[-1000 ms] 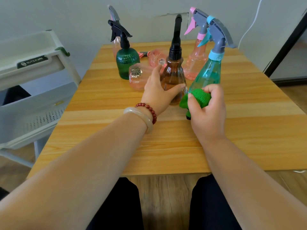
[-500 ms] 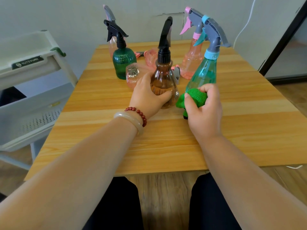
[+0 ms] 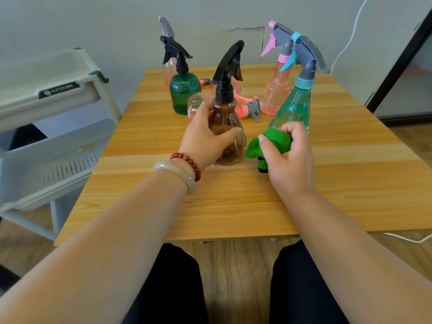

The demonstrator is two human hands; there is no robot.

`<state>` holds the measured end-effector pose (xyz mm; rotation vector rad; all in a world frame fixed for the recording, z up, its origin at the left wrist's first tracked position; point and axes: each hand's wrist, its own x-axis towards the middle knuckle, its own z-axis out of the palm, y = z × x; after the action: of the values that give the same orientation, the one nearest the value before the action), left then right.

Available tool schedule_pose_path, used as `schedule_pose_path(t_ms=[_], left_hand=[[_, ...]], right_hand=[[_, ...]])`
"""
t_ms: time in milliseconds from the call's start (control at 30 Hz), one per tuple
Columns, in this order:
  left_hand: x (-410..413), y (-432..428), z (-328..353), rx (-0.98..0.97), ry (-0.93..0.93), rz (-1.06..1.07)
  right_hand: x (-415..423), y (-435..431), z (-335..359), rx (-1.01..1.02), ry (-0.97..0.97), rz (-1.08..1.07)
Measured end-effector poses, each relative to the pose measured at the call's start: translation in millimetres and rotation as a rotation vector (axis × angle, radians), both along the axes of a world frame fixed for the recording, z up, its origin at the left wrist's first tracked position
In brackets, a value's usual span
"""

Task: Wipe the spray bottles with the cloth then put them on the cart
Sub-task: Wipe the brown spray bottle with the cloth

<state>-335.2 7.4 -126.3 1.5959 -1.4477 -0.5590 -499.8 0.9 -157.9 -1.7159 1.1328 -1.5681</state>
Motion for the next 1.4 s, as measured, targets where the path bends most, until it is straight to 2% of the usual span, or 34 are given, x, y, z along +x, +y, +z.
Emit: schedule_pose_path(t_ms=[200,267,433,600,700,833,900,1000,1167,1300,1400], left_hand=[[21.1,15.7,-7.4,-0.009,0.066,-0.029],[27.8,22.2,-11.1,-0.023,0.091,-0.031],[35.8,25.2,-16.8,-0.122,-0.016,0.052],[40.2,31.4,-26.4,-0.171,0.058,0.033],[41.0,34.2,-30.3,-0.199,0.071,0.006],[40.3,33.5,-34.7,-0.218,0.060,-0.062],[40.4,33.4,-36.3,-0.210,0.067,-0.070],[43.3,31.4,-39.2,-0.218,0.061,-0.073],[44.5,30.6,-39.9,-0.241,0.071,-0.070],[43.1,34.2,-34.4,-0.221,0.137,-0.058],[43.0,35.2,-12.5,-0.290,0.169,0.045]], right_hand=[[9.2,8.9,12.2,0.051,-0.037,0.043],[17.1,11.6,15.7,0.030,-0.042,0.056],[36.5,13.1,20.3,-0.062,-0.013,0.051],[50.3,9.3,23.0,-0.133,0.025,0.025],[58.9,4.5,28.0,-0.255,0.042,0.019],[72.3,-4.1,33.7,-0.526,0.131,-0.043],[79.0,-7.1,32.0,-0.581,0.174,-0.069],[84.3,-5.1,24.4,-0.550,0.191,-0.069],[75.8,6.1,11.4,-0.384,0.167,0.098],[61.9,-0.5,10.4,-0.343,0.161,0.025],[52.3,-4.2,25.0,-0.437,0.095,-0.073]])
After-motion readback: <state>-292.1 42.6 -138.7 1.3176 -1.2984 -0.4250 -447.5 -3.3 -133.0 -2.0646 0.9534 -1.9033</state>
